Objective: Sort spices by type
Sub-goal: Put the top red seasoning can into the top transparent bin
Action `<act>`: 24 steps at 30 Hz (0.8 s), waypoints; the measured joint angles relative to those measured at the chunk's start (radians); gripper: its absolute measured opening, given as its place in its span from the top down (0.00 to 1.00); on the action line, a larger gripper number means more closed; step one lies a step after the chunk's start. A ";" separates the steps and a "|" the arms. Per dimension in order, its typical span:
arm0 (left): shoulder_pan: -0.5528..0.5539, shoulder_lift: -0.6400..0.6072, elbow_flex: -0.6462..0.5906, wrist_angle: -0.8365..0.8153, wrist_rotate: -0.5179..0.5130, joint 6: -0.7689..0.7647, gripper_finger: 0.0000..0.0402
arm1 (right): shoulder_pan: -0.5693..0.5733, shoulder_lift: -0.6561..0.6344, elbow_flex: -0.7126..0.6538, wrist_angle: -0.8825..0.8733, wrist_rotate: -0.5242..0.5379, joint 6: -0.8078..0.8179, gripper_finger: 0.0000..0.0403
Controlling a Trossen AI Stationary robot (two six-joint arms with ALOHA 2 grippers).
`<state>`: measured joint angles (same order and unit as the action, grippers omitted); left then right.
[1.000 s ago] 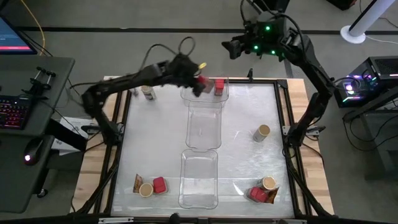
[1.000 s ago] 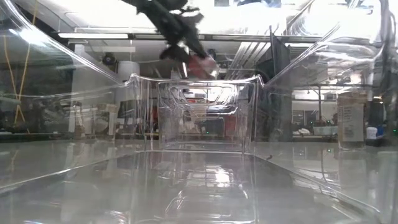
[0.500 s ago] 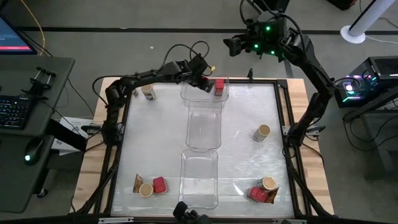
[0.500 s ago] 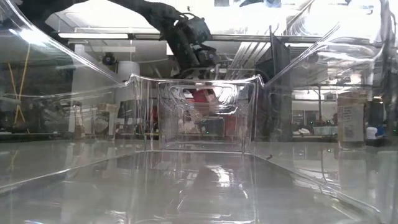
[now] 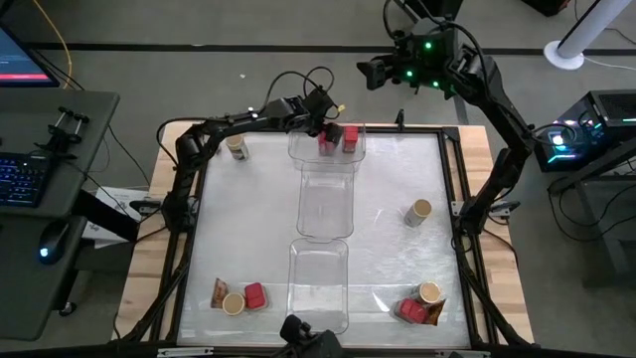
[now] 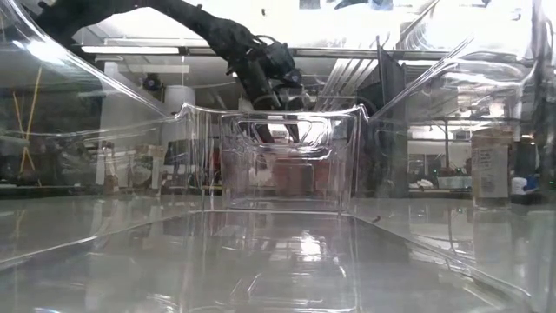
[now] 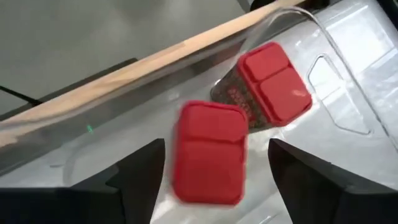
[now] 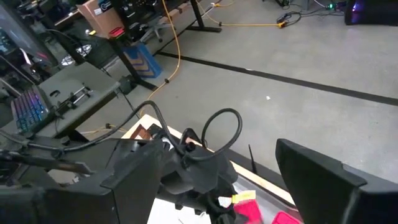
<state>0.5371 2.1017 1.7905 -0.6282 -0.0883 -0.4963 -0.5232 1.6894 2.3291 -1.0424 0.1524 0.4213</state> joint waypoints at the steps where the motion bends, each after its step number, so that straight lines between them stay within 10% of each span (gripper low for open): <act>1: 0.000 0.000 0.000 0.006 0.000 -0.001 0.32 | 0.000 0.000 0.000 0.000 0.000 0.000 0.24; 13: 0.027 -0.148 0.002 -0.042 -0.014 0.181 0.41 | 0.000 0.000 0.000 0.000 -0.003 -0.019 0.24; 20: 0.025 -0.121 -0.057 -0.161 -0.168 0.338 0.92 | 0.000 0.000 0.000 0.000 -0.002 -0.022 0.24; 24: 0.025 -0.072 -0.064 -0.101 -0.170 0.333 0.97 | 0.000 0.000 0.000 0.000 -0.002 -0.018 0.24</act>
<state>0.5624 2.0296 1.7262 -0.7293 -0.2583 -0.1634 -0.5232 1.6894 2.3287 -1.0420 0.1505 0.4031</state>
